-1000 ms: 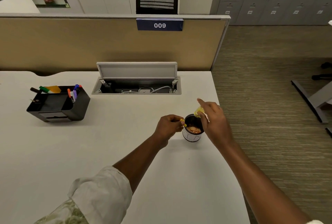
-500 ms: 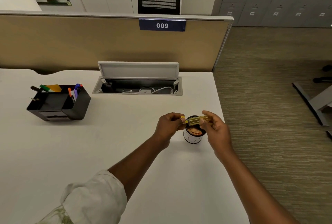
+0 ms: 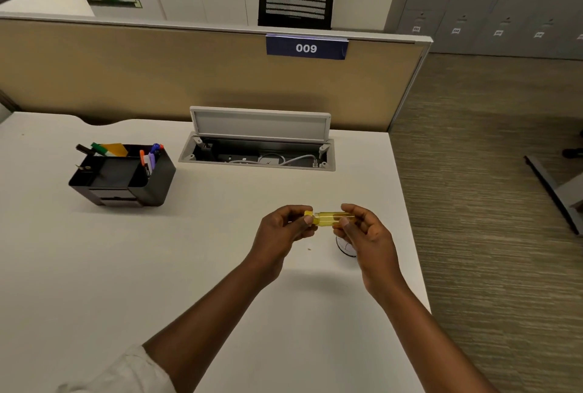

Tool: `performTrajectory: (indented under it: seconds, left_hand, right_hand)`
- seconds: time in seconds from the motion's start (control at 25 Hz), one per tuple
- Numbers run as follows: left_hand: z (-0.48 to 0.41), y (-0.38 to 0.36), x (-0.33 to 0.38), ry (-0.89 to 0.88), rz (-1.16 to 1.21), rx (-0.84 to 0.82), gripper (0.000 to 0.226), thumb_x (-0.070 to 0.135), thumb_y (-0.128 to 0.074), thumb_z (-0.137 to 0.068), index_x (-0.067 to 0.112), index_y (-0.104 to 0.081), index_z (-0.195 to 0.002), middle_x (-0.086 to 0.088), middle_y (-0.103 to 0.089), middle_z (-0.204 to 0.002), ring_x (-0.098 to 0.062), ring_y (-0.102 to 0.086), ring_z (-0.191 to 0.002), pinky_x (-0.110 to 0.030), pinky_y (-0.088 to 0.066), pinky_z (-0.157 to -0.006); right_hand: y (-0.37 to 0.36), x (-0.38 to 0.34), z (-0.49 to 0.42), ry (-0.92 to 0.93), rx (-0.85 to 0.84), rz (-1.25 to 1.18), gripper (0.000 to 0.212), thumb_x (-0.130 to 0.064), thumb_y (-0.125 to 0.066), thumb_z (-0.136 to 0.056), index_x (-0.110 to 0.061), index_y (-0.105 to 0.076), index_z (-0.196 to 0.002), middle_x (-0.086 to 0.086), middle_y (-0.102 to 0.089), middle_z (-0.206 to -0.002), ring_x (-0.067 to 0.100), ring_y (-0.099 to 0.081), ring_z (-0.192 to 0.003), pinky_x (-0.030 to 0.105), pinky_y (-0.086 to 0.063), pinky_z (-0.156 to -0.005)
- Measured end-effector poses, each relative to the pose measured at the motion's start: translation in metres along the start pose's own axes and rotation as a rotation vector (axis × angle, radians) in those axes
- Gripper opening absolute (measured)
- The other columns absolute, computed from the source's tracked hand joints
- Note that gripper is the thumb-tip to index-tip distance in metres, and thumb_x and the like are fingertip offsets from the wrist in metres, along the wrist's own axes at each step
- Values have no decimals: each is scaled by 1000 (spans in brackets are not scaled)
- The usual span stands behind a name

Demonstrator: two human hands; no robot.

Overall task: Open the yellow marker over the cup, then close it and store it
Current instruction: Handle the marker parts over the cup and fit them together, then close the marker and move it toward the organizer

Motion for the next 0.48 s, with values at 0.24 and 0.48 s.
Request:
performTrajectory:
  seconds: [0.24,0.48]
  left_hand:
    - [23,38,12,-52,-47,67,19,13,-64,-94,6,-70,-110,-20,-75,-100,-32,-74,-90,-35,-61,-84]
    - [46,82,21,-58,-60,107,18,11,-63,-95,10,-72,-110,-14,-76,-99,-27,-75,-88,-32,-61,-83]
  right_hand:
    - [-48,0,17,36,-106,120,19,-12,-64,-96,-16,-65,-115,7,-73,-110,20,-74,-96,28,-58,-85]
    - [-85,3,33,124,-181,253,17,-16,-65,-96,-19,-66,-112,4,-74,-104,20,-74,-92,30,-60,-82]
Point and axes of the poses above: each hand's wrist, its own z-axis away from the middle knuckle, its own y-axis out of the back of the hand, x = y × z, the point moved 1 cm from there along -z, towards the middle knuckle
